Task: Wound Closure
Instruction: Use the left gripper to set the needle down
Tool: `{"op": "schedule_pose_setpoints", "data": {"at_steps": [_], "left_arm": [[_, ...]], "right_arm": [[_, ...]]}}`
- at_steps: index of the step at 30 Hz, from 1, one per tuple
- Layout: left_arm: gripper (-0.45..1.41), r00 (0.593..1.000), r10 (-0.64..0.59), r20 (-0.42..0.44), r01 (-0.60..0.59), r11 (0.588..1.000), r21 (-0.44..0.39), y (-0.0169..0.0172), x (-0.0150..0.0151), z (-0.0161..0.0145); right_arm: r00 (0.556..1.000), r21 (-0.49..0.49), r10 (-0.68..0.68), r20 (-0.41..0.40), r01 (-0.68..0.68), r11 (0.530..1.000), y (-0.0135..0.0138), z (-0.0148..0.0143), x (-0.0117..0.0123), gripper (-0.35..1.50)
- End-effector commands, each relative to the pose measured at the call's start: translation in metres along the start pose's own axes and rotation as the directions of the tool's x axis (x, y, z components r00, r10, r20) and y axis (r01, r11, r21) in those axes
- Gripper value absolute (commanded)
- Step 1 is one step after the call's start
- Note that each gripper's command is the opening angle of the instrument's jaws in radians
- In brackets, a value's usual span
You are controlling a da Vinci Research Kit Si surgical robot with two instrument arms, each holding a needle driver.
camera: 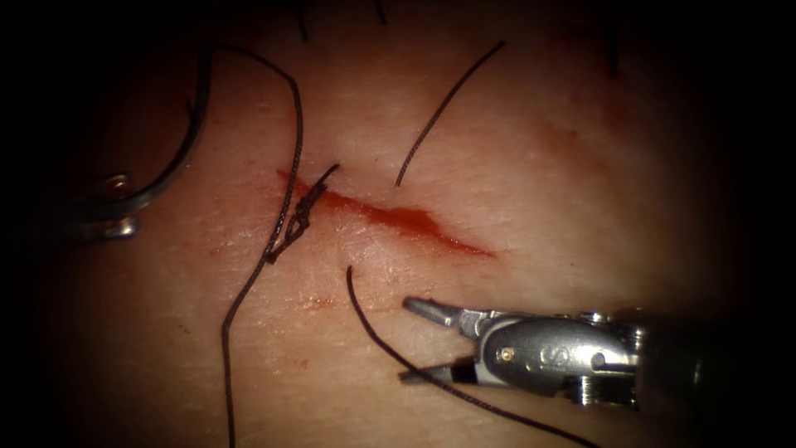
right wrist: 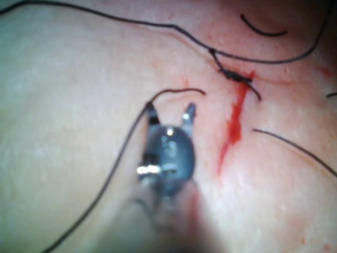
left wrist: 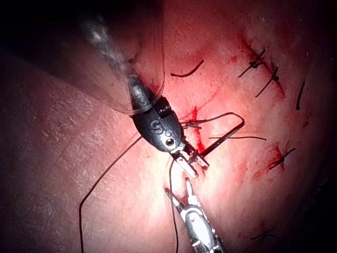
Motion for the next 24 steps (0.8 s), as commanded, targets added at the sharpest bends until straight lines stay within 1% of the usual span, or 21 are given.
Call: {"op": "schedule_pose_setpoints", "data": {"at_steps": [1,4,8,12,15,16,18,19,20,24], "left_arm": [[-0.45,1.0,-0.006,-0.002,0.006,1.0,-0.008,0.0009,0.0,0.001],[-0.45,1.0,-0.01,-0.012,0.01,1.0,-0.018,0.0014,0.0011,0.0015],[-0.45,0.999,-0.016,-0.038,0.014,0.998,-0.055,0.002,0.0027,0.0027],[-0.45,0.998,-0.03,-0.061,0.023,0.994,-0.108,0.0024,0.0052,0.0056],[-0.45,0.995,-0.048,-0.087,0.035,0.989,-0.145,0.0021,0.0079,0.0086],[-0.45,0.992,-0.052,-0.114,0.032,0.985,-0.167,0.0014,0.0098,0.0109],[-0.45,0.989,-0.059,-0.137,0.033,0.982,-0.184,0.0005,0.0113,0.0134],[-0.45,0.988,-0.057,-0.143,0.029,0.981,-0.191,0.0001,0.0117,0.0145],[-0.45,0.988,-0.051,-0.144,0.02,0.978,-0.208,-0.0008,0.0122,0.0167],[-0.45,0.99,-0.047,-0.135,0.015,0.973,-0.231,-0.002,0.0115,0.022]], "right_arm": [[1.0,0.004,0.015,0.004,-0.015,1.0,-0.0004,-0.0031,-0.0013,1.33],[0.999,-0.017,0.032,0.021,-0.032,0.999,-0.0002,-0.0075,-0.0023,1.33],[0.998,-0.07,0.054,0.028,-0.052,0.996,0.0005,-0.0124,-0.0039,1.31],[0.995,-0.137,0.091,0.027,-0.087,0.987,0.0019,-0.0167,-0.0059,1.28],[0.993,-0.195,0.117,0.03,-0.109,0.975,0.0031,-0.0197,-0.0074,1.28],[0.991,-0.228,0.132,0.03,-0.121,0.966,0.0038,-0.0214,-0.0084,1.26],[0.989,-0.255,0.143,0.034,-0.13,0.958,0.0042,-0.0227,-0.0092,1.26],[0.988,-0.272,0.15,0.036,-0.135,0.953,0.0044,-0.0234,-0.0097,1.26],[0.986,-0.294,0.16,0.043,-0.14,0.945,0.0046,-0.0242,-0.0103,1.26],[0.983,-0.321,0.177,0.056,-0.15,0.935,0.0049,-0.0255,-0.0111,1.25]]}}
